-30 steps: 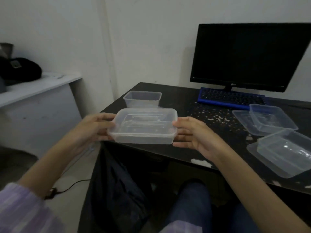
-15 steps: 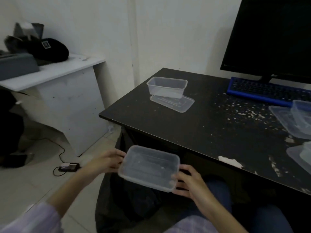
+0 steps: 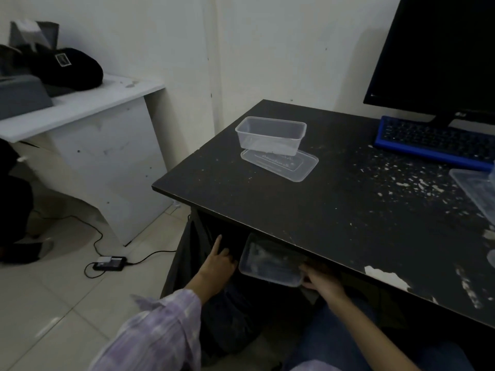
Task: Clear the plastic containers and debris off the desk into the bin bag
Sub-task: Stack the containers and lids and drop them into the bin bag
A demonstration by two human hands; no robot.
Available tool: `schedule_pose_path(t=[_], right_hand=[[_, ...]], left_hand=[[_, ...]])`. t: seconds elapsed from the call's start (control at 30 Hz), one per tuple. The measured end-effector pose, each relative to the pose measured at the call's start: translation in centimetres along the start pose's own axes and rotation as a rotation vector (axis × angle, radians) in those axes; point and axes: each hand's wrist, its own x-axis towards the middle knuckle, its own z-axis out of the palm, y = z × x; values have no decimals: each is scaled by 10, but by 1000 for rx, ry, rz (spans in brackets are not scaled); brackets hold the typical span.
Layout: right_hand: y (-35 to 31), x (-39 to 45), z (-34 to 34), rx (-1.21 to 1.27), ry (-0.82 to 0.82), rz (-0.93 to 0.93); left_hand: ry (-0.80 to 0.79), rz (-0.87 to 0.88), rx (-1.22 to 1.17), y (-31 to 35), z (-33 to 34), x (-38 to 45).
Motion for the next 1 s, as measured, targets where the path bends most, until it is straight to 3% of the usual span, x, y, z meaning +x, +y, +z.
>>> schedule_pose_path(t=[0.13, 0.27, 0.53, 0.77, 0.9, 1.0], right_hand=[[10, 11, 34, -239, -1, -88], [-3, -7, 74, -317, -52, -239], [-18, -21, 134, -393, -176, -317], [-17, -28, 150, -649, -437, -329], [-18, -29, 143, -698, -416, -341], [-25, -31, 129, -701, -355, -398]], left_hand=[[-5, 15, 50, -11, 9, -20], [-25, -2, 26, -21, 12, -41], [-93, 35, -68, -32, -14, -62], [-63, 17, -168, -40, -32, -68], [-102, 5, -180, -41, -30, -67], [-22, -3, -177, -39, -27, -61]])
